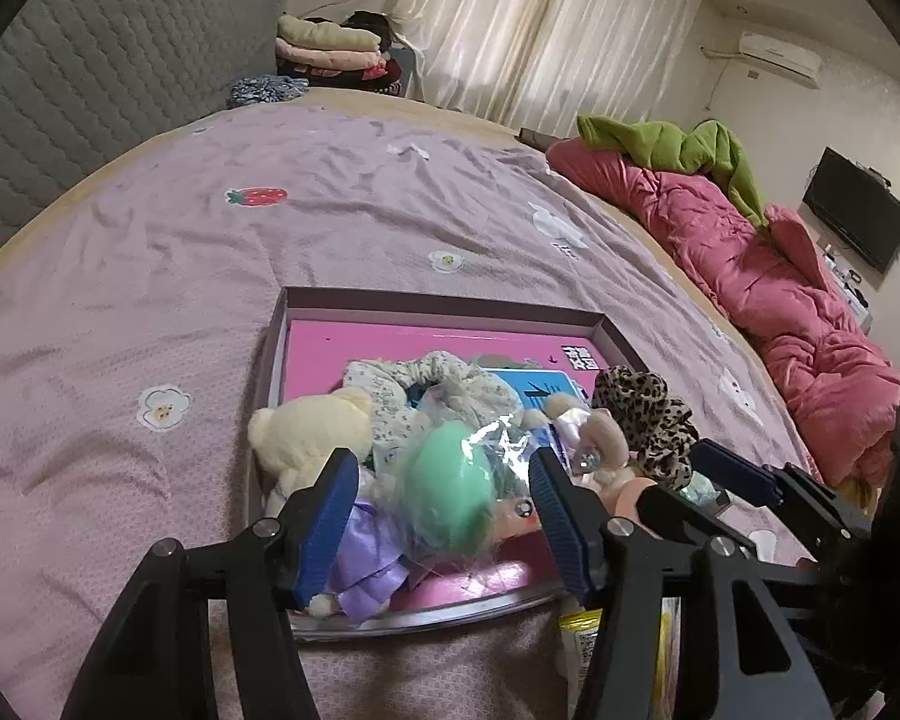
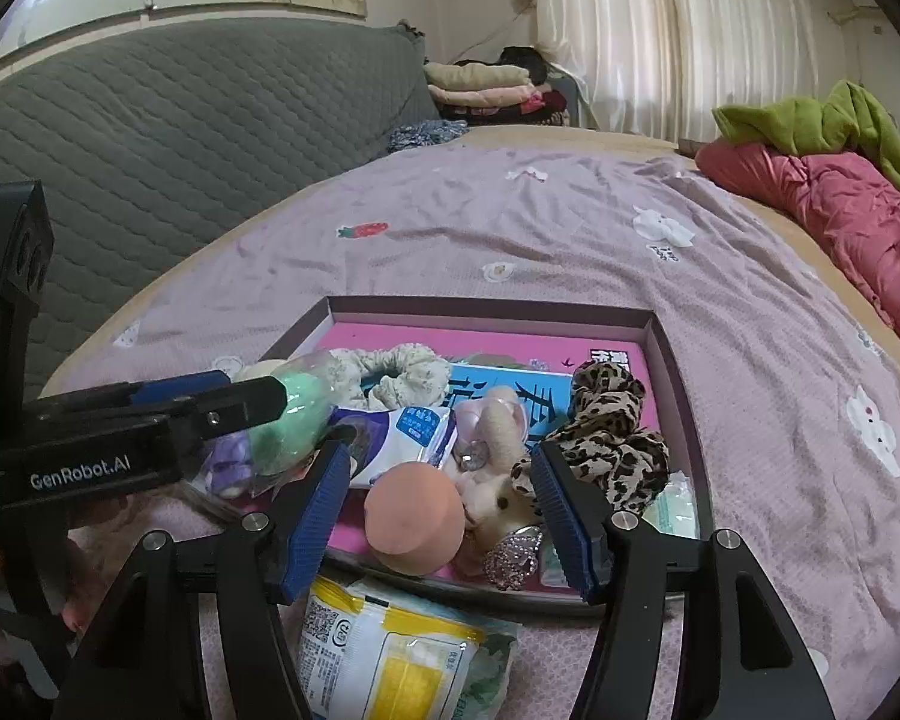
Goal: Organize soft objects
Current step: 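Lower both sponges into the box and open both tools, then close right tool on the wet-wipes pack while left tool closes on green tissue pack, then lift the tissue pack with left tool while right tool carries the wipes over the box, then lower both packs into the box and open both tools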
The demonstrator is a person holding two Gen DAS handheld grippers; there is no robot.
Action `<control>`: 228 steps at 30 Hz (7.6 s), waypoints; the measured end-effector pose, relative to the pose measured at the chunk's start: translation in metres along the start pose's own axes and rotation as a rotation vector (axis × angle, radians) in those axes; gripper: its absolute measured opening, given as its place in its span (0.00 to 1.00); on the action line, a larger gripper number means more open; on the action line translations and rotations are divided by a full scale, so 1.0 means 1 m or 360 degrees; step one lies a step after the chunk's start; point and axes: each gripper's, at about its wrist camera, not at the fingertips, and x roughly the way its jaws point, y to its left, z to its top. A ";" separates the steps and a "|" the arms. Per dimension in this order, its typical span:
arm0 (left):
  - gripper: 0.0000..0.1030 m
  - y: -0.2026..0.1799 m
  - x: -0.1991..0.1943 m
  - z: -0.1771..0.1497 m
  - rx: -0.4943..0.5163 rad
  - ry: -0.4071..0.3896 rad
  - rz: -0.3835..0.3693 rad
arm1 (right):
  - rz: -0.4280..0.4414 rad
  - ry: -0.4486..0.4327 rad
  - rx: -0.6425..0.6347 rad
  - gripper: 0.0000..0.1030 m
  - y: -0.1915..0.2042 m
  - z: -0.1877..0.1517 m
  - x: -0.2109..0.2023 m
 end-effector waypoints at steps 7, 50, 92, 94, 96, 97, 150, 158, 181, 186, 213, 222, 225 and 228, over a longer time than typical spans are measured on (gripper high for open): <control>0.57 -0.006 -0.009 0.000 0.0049 -0.0044 0.0020 | -0.0012 -0.0043 0.0015 0.64 -0.004 0.002 -0.008; 0.57 -0.033 -0.045 -0.042 0.0198 -0.0014 0.0056 | -0.0085 0.0208 0.0084 0.71 0.034 -0.089 -0.048; 0.57 -0.061 -0.028 -0.055 0.0454 0.0089 0.0005 | -0.0140 0.0281 0.0186 0.54 0.012 -0.097 -0.051; 0.57 -0.072 -0.027 -0.060 0.0575 0.0083 0.0009 | -0.0168 0.0276 0.0234 0.54 -0.001 -0.098 -0.059; 0.57 -0.089 -0.025 -0.067 0.0770 0.0078 0.0006 | -0.0214 0.0265 0.0280 0.54 -0.016 -0.099 -0.067; 0.57 -0.097 -0.024 -0.072 0.0867 0.0073 0.0010 | -0.0225 0.0258 0.0302 0.54 -0.022 -0.098 -0.069; 0.40 -0.063 0.029 -0.076 -0.0229 0.0379 -0.0399 | -0.0091 -0.0006 0.0691 0.54 -0.090 -0.065 -0.105; 0.40 -0.062 -0.008 -0.050 -0.0184 0.0215 -0.0370 | -0.0098 -0.0084 0.0525 0.54 -0.073 -0.051 -0.109; 0.41 -0.025 0.001 0.011 -0.0151 0.0023 -0.0047 | -0.0094 0.0013 0.0190 0.54 -0.054 0.005 -0.026; 0.41 -0.027 0.015 0.013 -0.0110 0.0053 0.0000 | -0.0090 0.0136 0.0216 0.55 -0.063 0.004 0.005; 0.65 -0.028 -0.043 0.015 -0.0046 -0.0179 0.0208 | -0.0023 -0.0154 0.0190 0.72 -0.039 -0.004 -0.063; 0.65 -0.032 -0.057 -0.039 -0.0016 -0.0002 0.0333 | -0.0067 0.0035 0.0235 0.72 -0.021 -0.048 -0.066; 0.65 -0.035 -0.058 -0.055 -0.0009 0.0040 0.0339 | -0.0086 0.0099 0.0227 0.72 -0.016 -0.062 -0.067; 0.65 -0.037 -0.059 -0.067 -0.0017 0.0083 0.0346 | -0.0121 0.0124 0.0182 0.72 -0.008 -0.070 -0.069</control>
